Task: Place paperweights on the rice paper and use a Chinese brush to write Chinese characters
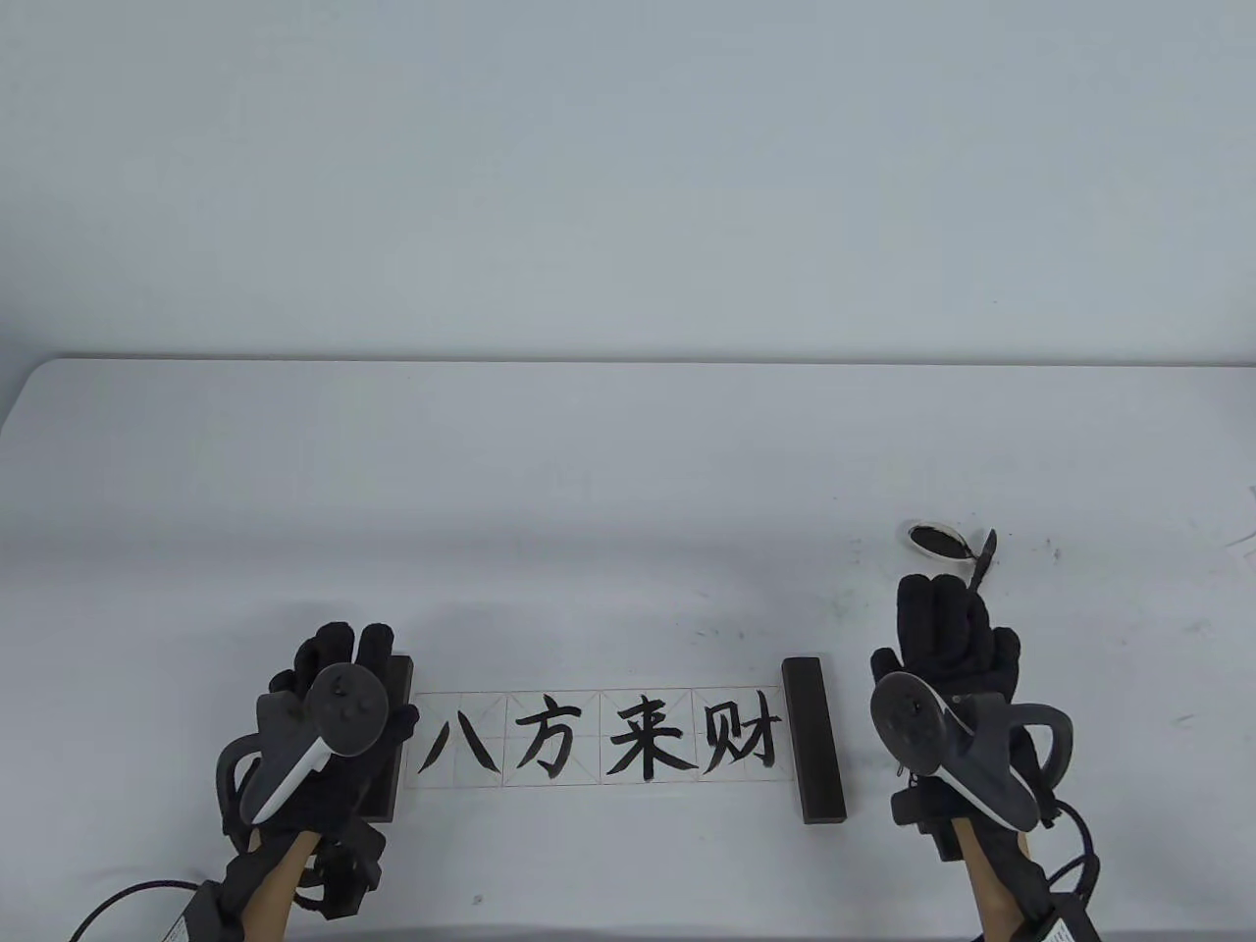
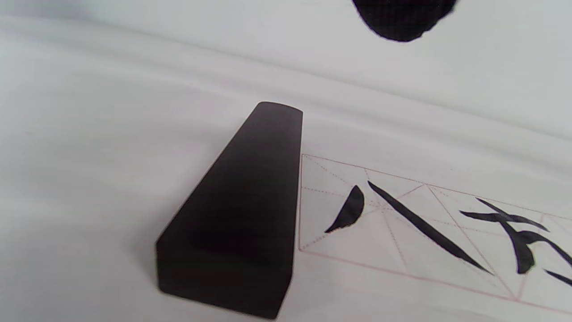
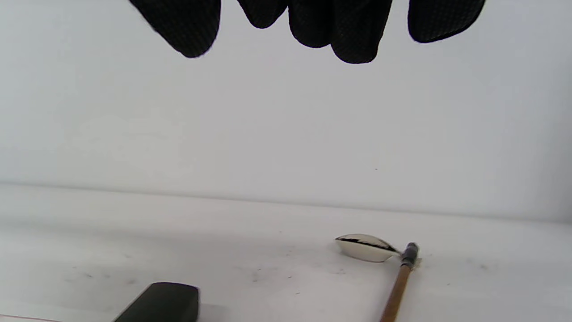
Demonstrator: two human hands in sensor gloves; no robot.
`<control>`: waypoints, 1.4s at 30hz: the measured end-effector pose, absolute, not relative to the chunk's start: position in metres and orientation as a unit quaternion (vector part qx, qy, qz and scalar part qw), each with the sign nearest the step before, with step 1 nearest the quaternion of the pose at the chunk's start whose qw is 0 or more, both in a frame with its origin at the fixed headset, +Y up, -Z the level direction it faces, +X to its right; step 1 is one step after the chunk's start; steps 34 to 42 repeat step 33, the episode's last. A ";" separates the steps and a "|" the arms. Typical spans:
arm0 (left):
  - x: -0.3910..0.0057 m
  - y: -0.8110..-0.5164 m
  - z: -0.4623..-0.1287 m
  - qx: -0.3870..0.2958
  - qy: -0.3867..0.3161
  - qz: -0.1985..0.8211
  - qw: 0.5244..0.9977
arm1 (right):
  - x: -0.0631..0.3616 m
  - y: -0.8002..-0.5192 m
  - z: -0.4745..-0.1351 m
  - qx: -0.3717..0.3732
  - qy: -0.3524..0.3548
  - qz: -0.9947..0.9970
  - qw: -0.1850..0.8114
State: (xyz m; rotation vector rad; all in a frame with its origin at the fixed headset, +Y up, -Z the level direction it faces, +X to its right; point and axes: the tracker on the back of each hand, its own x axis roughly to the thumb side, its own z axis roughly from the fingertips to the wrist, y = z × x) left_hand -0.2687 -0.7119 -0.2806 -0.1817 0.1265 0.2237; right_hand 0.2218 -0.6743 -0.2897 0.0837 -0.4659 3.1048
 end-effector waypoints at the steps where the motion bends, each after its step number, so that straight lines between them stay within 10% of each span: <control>1: -0.269 -0.712 -0.281 -0.090 0.063 0.112 0.988 | 0.220 -0.677 -0.288 0.030 -0.154 0.988 0.010; 42: -0.272 -0.715 -0.283 -0.087 0.067 0.117 0.987 | 0.210 -0.685 -0.276 0.048 -0.107 0.993 0.008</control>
